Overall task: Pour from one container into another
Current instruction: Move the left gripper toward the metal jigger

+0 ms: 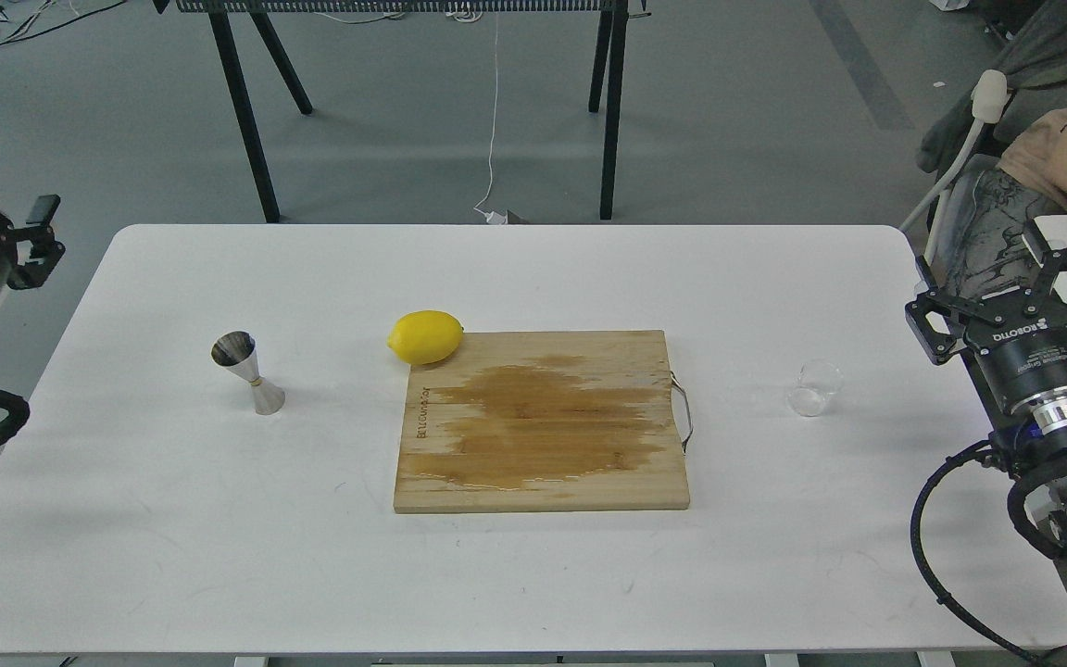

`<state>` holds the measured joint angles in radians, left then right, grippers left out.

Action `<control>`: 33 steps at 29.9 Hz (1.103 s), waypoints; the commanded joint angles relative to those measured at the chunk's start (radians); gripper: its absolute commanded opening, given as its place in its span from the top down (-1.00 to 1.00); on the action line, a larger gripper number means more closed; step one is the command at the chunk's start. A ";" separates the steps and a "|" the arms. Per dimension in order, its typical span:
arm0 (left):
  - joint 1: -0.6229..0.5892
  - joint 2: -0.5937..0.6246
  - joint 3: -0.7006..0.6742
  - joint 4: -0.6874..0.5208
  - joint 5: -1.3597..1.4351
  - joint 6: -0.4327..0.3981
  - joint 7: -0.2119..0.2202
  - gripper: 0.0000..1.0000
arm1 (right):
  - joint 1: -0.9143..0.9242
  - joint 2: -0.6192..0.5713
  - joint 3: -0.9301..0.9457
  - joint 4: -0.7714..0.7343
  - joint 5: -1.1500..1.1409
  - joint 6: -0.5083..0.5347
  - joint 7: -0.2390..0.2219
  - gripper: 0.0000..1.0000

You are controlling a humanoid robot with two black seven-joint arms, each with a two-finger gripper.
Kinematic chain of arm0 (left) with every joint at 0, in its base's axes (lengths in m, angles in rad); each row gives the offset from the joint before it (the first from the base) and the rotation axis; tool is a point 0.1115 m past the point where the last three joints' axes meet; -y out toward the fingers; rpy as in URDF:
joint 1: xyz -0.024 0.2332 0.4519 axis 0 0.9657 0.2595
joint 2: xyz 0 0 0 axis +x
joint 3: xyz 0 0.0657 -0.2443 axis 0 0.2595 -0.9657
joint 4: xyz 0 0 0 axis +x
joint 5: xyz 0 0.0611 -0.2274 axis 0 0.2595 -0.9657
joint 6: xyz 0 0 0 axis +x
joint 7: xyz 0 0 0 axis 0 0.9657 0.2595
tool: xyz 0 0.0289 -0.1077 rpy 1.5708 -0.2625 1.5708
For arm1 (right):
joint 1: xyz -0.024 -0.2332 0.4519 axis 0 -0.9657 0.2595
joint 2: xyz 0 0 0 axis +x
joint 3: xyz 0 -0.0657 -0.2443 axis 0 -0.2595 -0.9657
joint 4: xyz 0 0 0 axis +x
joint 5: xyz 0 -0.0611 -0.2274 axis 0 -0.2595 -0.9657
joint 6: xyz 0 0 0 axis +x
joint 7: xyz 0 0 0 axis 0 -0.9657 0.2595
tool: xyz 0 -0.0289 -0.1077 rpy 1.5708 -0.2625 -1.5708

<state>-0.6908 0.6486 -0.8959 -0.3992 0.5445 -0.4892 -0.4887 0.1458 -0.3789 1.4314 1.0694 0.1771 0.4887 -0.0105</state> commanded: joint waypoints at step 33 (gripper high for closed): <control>0.335 0.209 0.296 -0.699 1.039 0.929 0.000 -1.00 | -0.014 0.002 -0.012 -0.011 -0.004 0.000 0.000 -0.98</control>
<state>-0.4134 0.8617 -0.5986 -1.0747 1.5832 0.3742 -0.4888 0.1317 -0.3775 1.4191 1.0586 0.1733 0.4887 -0.0108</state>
